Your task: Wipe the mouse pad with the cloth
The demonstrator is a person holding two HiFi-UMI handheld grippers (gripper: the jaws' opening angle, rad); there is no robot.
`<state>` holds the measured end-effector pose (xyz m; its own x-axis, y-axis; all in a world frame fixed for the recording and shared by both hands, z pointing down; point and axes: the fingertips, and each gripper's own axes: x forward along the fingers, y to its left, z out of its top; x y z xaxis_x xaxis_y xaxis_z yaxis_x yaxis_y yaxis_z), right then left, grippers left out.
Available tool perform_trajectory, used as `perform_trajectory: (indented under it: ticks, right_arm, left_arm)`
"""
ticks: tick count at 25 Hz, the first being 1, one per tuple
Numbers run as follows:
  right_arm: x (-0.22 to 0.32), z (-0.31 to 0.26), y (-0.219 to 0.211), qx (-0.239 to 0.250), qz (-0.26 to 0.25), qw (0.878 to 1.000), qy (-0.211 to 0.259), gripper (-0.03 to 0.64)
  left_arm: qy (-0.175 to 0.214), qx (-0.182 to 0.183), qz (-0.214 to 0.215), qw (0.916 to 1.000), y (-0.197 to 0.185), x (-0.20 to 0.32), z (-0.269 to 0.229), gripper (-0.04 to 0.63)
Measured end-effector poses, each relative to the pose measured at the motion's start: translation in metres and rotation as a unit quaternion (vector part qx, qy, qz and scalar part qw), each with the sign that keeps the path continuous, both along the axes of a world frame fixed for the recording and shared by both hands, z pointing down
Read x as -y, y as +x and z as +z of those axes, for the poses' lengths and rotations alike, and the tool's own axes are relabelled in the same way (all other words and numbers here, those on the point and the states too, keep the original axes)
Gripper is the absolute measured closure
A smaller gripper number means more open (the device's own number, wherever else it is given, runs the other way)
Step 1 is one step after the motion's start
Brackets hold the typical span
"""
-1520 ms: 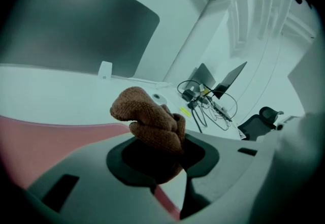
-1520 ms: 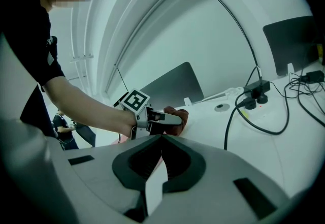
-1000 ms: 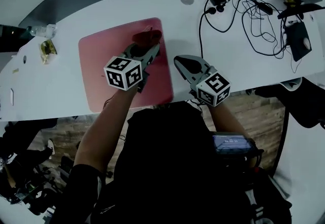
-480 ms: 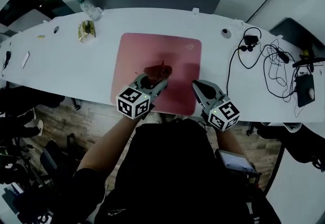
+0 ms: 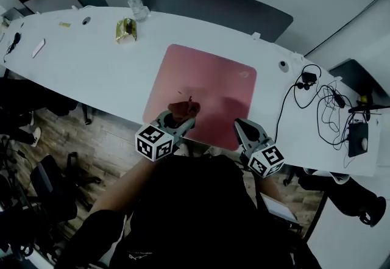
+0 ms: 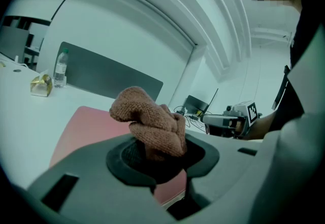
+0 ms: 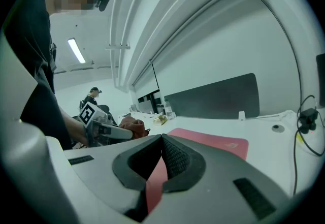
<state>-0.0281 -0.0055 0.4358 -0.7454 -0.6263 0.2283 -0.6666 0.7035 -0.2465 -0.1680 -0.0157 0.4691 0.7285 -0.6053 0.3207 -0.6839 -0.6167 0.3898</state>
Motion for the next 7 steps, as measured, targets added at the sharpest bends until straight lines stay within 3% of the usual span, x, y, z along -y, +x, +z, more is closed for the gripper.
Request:
perform_trajectory:
  ticks: [7]
  right_arm:
    - [-0.006,-0.002,-0.024,-0.006,-0.006,1.000,-0.001,0.592]
  left_arm:
    - [-0.004,0.002,0.017,0.9998,-0.019,-0.014,0.000,0.460]
